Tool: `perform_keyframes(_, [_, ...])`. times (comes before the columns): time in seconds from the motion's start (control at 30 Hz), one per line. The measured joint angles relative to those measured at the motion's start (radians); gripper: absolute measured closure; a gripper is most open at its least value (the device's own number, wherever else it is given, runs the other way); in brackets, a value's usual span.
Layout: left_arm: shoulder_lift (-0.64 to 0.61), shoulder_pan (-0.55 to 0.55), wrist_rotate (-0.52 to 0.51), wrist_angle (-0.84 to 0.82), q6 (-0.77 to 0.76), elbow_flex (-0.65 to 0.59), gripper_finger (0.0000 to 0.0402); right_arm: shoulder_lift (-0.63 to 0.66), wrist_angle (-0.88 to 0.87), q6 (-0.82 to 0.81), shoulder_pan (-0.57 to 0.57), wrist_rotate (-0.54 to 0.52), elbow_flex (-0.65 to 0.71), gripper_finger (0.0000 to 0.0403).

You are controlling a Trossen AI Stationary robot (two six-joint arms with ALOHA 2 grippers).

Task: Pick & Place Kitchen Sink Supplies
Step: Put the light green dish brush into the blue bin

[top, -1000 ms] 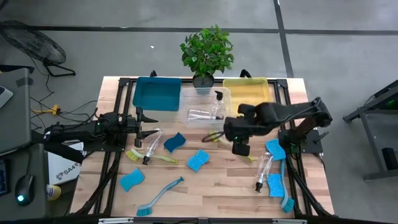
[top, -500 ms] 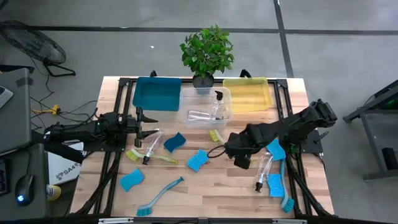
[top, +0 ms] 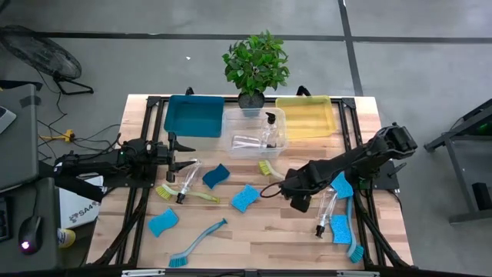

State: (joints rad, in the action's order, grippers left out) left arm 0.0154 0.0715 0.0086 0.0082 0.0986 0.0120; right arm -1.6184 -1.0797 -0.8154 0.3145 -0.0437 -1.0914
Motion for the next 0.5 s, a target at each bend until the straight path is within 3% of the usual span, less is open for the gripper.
perform_keyframes(0.2, [0.0,0.0,0.0,0.0,0.0,0.0,0.02,0.001,0.073,-0.101,0.0,0.043,0.094,0.0177])
perform_keyframes(0.5, [0.0,0.0,0.0,0.0,0.0,0.0,0.02,0.0,0.237,-0.127,0.0,0.069,0.21,0.0191])
